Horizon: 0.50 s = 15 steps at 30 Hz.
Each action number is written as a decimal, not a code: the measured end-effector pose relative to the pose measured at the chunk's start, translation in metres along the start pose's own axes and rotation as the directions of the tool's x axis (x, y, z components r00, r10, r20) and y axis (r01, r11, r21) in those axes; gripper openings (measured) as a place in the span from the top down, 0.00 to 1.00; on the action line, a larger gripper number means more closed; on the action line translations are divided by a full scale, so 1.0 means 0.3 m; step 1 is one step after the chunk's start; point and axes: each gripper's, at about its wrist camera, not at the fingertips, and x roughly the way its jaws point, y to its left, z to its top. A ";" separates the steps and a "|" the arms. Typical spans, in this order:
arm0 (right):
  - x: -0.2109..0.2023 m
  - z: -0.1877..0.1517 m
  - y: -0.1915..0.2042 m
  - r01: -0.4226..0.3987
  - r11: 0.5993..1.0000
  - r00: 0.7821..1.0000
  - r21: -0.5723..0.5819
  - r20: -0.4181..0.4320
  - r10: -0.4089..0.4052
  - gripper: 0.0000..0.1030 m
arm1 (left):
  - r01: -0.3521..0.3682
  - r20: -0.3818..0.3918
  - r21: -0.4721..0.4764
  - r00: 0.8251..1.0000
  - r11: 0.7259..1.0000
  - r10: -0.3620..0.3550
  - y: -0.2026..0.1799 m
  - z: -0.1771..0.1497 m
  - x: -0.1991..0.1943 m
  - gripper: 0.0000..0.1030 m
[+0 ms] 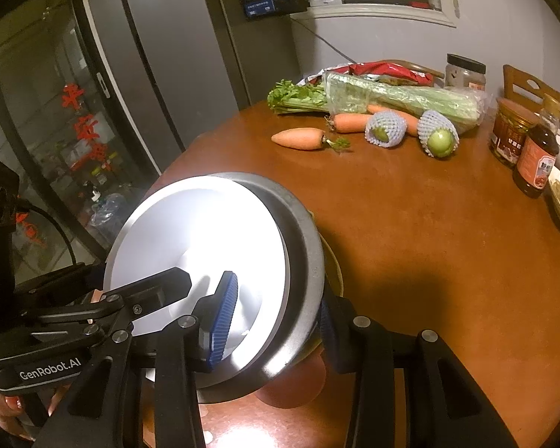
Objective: Organize plates and bowls
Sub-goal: 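Lift and carry the steel bowl with both grippers to the grey pan stack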
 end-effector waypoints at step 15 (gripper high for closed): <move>0.006 -0.006 -0.004 0.052 0.998 0.999 -0.028 0.007 -0.052 0.60 | -0.031 0.005 0.029 1.000 0.999 0.030 -0.018 -0.003 0.013 0.45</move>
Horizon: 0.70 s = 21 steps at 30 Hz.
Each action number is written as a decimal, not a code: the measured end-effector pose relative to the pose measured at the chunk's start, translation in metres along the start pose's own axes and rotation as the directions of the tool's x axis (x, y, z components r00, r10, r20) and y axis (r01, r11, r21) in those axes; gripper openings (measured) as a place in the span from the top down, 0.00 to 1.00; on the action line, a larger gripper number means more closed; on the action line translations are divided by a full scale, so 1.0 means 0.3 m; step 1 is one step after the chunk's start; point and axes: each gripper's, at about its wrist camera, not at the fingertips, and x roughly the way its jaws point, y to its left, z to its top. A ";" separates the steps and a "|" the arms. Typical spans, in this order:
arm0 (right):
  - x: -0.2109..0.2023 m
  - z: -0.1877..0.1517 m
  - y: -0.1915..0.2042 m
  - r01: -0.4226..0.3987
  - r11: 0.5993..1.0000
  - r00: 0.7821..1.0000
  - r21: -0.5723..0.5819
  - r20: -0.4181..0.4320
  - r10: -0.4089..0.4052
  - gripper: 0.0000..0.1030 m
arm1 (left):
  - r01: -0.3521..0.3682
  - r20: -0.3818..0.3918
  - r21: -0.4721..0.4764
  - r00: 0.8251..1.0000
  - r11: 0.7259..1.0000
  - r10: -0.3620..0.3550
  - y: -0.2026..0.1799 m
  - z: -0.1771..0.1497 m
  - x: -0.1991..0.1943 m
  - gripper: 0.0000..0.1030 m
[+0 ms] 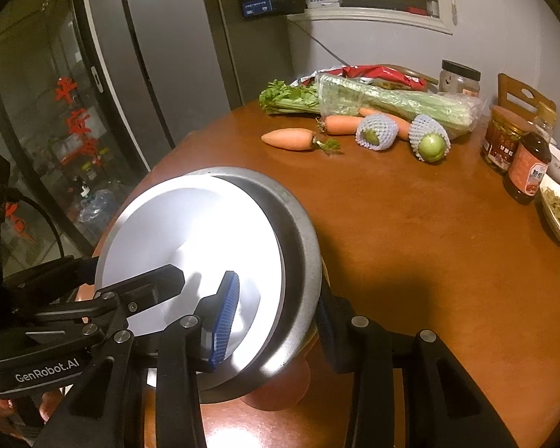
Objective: Organize plates and bowls
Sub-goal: 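Lift and carry the steel bowl with both grippers to the grey pan stack, then lower the steel bowl onto the grey pan and open both grippers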
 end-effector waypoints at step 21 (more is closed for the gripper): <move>-0.003 -0.006 0.025 0.087 0.994 0.996 -0.059 0.022 -0.086 0.59 | -0.035 0.016 0.011 0.999 0.999 0.034 0.004 0.001 0.003 0.44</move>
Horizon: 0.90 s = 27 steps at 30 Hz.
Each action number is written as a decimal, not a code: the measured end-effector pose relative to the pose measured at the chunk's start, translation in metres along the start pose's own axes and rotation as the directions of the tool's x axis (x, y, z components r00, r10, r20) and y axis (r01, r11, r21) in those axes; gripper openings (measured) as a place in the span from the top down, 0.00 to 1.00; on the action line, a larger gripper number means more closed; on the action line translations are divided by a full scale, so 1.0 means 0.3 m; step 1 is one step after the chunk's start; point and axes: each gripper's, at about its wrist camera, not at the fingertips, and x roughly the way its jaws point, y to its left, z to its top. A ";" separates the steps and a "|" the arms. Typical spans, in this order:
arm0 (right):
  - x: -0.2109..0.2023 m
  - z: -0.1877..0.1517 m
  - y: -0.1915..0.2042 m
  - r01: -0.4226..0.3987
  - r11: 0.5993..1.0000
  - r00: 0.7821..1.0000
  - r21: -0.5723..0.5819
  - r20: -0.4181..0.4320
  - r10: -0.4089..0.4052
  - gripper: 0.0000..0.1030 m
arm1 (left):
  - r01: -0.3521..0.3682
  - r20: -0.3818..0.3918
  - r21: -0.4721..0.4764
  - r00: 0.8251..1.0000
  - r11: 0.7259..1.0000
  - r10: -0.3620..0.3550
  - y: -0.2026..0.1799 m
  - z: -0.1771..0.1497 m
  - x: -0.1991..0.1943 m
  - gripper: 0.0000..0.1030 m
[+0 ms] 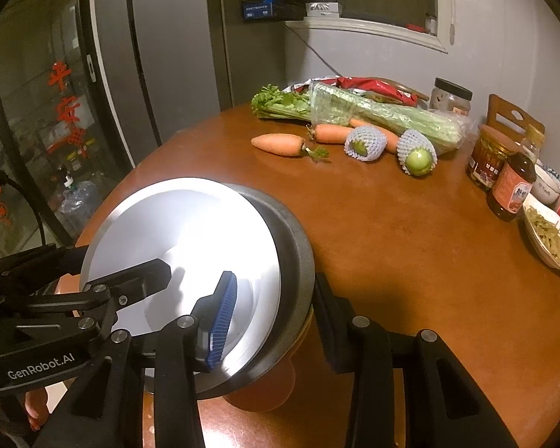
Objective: Organize plates and bowls
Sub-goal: 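Lower the steel bowl onto the grey pan and open both grippers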
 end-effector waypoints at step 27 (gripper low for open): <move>-0.102 0.020 -0.021 0.028 0.999 0.995 0.033 0.095 -0.031 0.37 | -0.077 0.172 0.018 0.982 0.997 0.073 -0.012 0.021 -0.144 0.22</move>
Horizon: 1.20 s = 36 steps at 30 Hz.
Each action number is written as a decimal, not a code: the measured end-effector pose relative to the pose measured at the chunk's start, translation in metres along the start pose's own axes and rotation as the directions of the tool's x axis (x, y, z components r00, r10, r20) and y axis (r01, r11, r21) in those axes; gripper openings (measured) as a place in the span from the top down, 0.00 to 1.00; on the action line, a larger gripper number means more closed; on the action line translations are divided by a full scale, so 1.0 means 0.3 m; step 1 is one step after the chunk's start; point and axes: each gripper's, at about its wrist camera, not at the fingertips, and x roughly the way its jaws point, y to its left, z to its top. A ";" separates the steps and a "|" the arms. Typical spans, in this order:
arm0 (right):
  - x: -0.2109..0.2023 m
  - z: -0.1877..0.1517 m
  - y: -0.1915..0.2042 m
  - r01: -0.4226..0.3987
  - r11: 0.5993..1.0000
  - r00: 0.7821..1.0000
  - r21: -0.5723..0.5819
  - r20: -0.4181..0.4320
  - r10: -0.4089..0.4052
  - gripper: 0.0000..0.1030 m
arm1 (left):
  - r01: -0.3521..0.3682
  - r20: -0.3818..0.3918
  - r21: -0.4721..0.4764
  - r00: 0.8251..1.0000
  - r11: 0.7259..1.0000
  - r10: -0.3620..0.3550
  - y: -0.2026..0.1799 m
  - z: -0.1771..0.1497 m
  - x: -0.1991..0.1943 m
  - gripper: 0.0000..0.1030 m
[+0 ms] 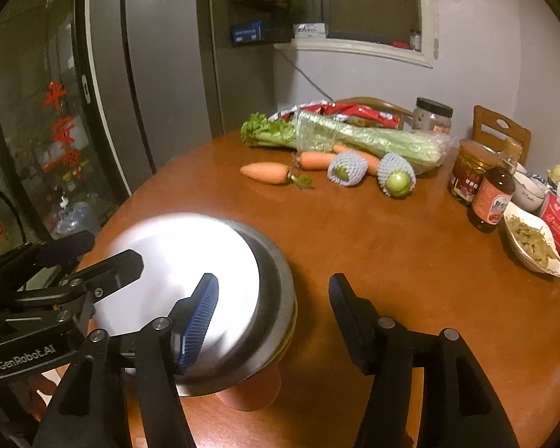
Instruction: Organize plates and bowls
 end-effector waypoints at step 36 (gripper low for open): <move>-0.377 -0.304 0.036 0.045 0.999 0.997 -0.025 0.061 -0.043 0.30 | -0.073 -0.071 0.013 0.995 0.997 0.073 -0.141 -0.345 -0.259 0.19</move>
